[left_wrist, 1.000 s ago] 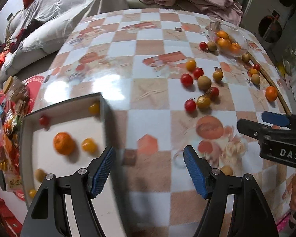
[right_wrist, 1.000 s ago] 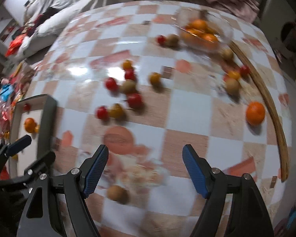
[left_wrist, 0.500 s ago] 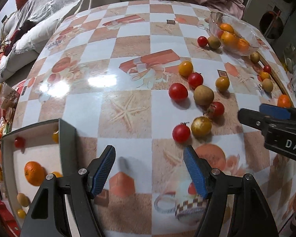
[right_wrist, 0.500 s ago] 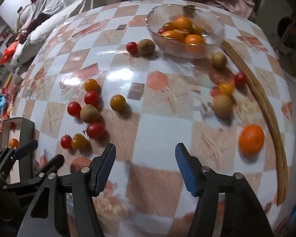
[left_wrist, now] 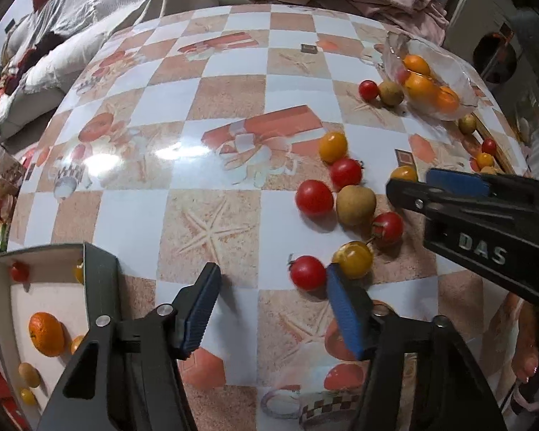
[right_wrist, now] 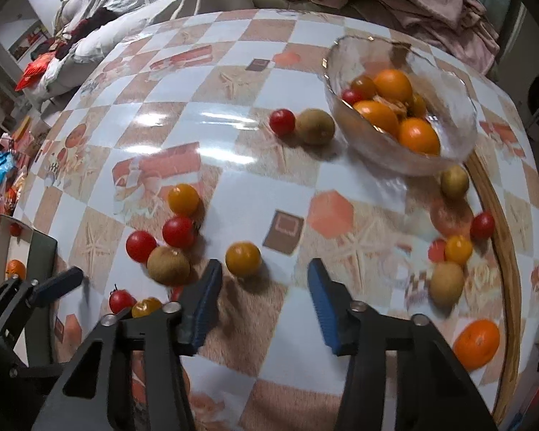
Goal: Organize fruits
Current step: 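Grasp a red cherry tomato with the left tool while the right grasps a yellow-orange cherry tomato, then carry both tomatoes into the white tray and open both tools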
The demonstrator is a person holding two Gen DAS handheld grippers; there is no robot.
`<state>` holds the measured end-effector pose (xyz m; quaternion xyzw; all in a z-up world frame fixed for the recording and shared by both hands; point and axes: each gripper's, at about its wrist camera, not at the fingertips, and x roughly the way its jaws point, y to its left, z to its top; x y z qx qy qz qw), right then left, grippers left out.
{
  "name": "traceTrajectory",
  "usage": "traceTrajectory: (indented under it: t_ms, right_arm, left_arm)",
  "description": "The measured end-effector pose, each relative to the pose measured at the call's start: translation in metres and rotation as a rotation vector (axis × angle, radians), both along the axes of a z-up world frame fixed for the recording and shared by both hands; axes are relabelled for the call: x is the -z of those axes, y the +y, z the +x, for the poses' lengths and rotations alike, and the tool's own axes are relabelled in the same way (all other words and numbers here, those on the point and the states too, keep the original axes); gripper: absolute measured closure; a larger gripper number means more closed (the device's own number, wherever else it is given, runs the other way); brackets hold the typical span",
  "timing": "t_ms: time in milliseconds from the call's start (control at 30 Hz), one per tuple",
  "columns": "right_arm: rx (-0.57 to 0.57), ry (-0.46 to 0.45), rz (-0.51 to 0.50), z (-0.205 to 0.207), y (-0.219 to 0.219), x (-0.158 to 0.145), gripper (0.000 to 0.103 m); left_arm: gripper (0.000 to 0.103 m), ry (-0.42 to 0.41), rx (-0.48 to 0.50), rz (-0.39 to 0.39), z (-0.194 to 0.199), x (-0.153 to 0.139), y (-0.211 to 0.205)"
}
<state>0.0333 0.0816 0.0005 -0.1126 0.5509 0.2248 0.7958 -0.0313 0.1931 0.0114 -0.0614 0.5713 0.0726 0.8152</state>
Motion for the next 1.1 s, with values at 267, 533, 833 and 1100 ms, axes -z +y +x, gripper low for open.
traceTrajectory:
  t_ms: [267,533,833,1100]
  right_arm:
    - [-0.013,0.014,0.036,0.000,0.005,-0.002,0.081]
    - [0.025,0.049,0.077,-0.010,-0.017,-0.008,0.081]
    - [0.047,0.091,0.088,-0.038,-0.034,-0.015,0.081]
    - [0.015,0.097,0.092,-0.067,-0.026,-0.027,0.081]
  left_arm:
    - [0.076,-0.011,0.045,-0.041,0.005,-0.001,-0.008]
    - [0.079,-0.017,0.032,-0.077,-0.005,-0.008,-0.004]
    - [0.079,-0.041,0.035,-0.084,-0.029,-0.032,0.002]
    - [0.079,-0.071,0.007,-0.084,-0.063,-0.056,0.016]
